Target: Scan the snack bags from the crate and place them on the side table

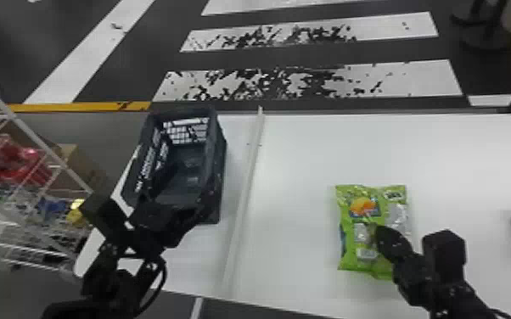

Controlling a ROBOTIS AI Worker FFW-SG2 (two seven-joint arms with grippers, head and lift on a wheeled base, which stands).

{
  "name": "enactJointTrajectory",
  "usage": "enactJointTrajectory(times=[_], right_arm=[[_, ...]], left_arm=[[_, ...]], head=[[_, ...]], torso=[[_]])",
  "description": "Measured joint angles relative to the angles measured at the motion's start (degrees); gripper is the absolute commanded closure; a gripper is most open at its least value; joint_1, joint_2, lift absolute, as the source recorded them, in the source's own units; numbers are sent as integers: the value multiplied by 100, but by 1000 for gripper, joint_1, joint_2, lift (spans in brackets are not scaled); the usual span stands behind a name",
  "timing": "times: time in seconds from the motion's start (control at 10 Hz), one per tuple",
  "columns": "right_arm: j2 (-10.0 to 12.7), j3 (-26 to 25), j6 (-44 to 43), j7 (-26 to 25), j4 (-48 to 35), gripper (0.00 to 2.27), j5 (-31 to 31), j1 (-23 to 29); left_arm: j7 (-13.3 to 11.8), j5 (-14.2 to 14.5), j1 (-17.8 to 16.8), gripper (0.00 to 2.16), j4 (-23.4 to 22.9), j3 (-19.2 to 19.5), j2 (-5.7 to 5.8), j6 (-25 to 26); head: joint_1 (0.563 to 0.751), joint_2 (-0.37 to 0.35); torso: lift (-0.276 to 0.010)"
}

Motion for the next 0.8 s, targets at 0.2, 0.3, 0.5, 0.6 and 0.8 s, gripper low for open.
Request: enactJointTrajectory(times=[0.2,0.3,0.5,0.6,0.8], right_arm=[[11,52,-38,8,161,2256,64,-83],[4,21,-52,5,-27,2256,89,-52],[-49,-75,87,10,-844,2256,134,219],[-79,-71,237,71,-1206,2256,153,408],[-98,9,452,182,-1383,2256,177,590]], left_arm=[[-11,0,3,36,24,-1,0,0],[-12,-6,3,36,40,-12,0,0],[-12,-9,3,36,44,-23,0,0],[-12,-9,3,36,45,-21,0,0],[-12,-8,2,36,55,-18,0,-19]], head=[[695,240],[695,240],[695,236],[695,245],[695,266]], torso=[[-50],[-50],[-50],[-50],[-50]])
